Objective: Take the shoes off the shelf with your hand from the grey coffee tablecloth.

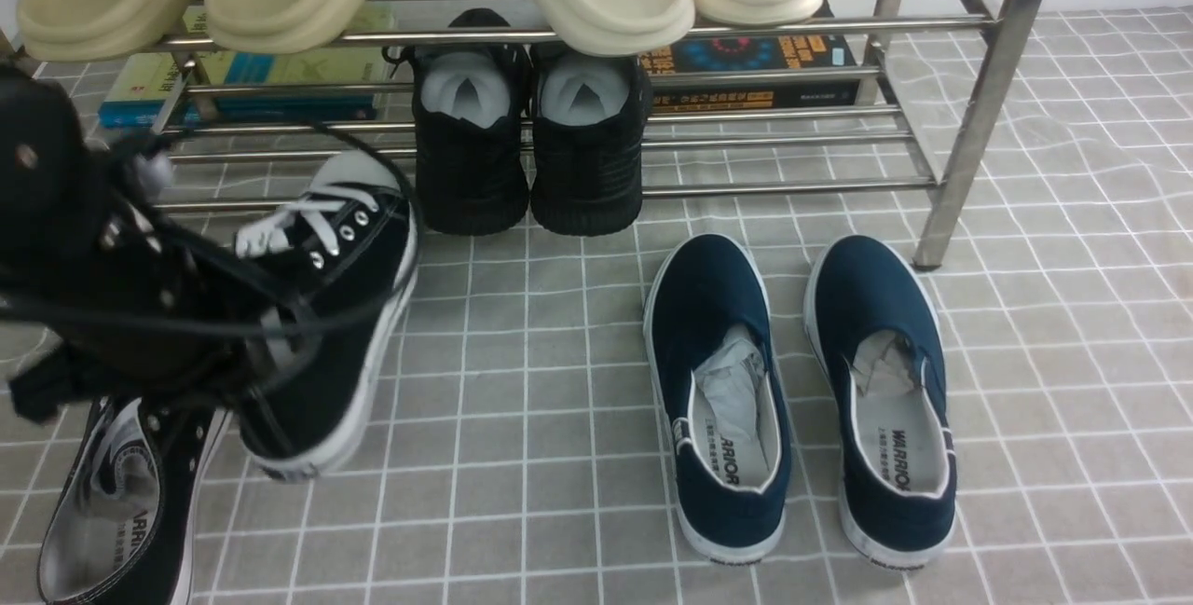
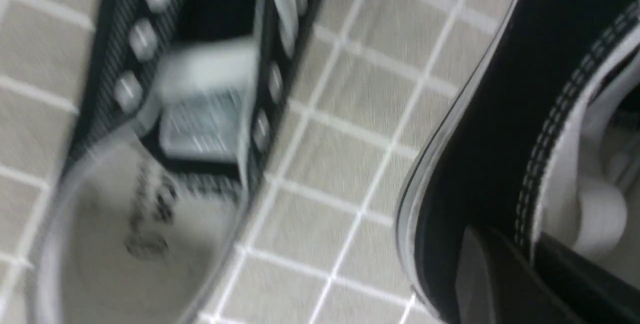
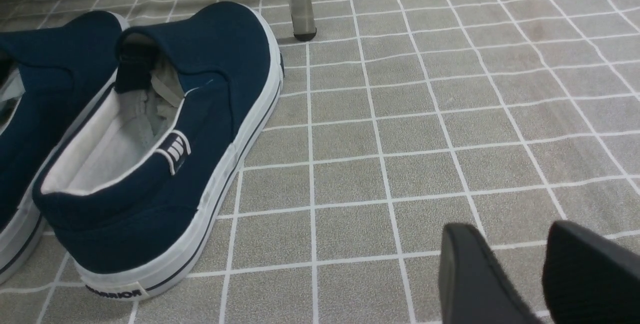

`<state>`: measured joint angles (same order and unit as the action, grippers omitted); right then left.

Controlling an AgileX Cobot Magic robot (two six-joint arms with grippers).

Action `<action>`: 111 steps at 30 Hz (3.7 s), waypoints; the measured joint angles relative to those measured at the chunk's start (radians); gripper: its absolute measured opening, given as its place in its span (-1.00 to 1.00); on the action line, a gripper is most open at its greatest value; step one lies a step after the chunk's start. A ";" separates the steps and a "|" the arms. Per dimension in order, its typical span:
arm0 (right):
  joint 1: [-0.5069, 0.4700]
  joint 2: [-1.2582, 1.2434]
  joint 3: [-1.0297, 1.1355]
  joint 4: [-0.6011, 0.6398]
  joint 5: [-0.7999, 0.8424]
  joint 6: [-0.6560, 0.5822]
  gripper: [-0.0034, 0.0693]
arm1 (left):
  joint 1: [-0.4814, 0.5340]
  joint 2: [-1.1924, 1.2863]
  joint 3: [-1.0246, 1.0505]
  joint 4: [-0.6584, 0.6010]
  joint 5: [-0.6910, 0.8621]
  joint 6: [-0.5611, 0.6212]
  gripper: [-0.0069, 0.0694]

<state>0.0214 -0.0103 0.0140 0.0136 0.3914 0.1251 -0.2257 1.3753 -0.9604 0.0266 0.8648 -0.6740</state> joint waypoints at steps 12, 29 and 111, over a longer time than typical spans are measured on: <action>0.000 0.000 0.000 0.000 0.000 0.000 -0.25 | -0.039 -0.002 0.158 0.034 -0.022 -0.142 -0.77; 0.000 0.000 0.000 0.000 0.000 0.000 -0.25 | -0.039 -0.123 0.077 0.082 0.086 -0.148 -0.15; 0.000 0.000 0.000 0.000 0.000 0.000 -0.25 | 0.240 -1.388 0.987 0.080 -0.495 0.500 -0.72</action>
<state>0.0214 -0.0103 0.0140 0.0136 0.3914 0.1251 0.0147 -0.0128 0.0266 0.1062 0.3700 -0.1736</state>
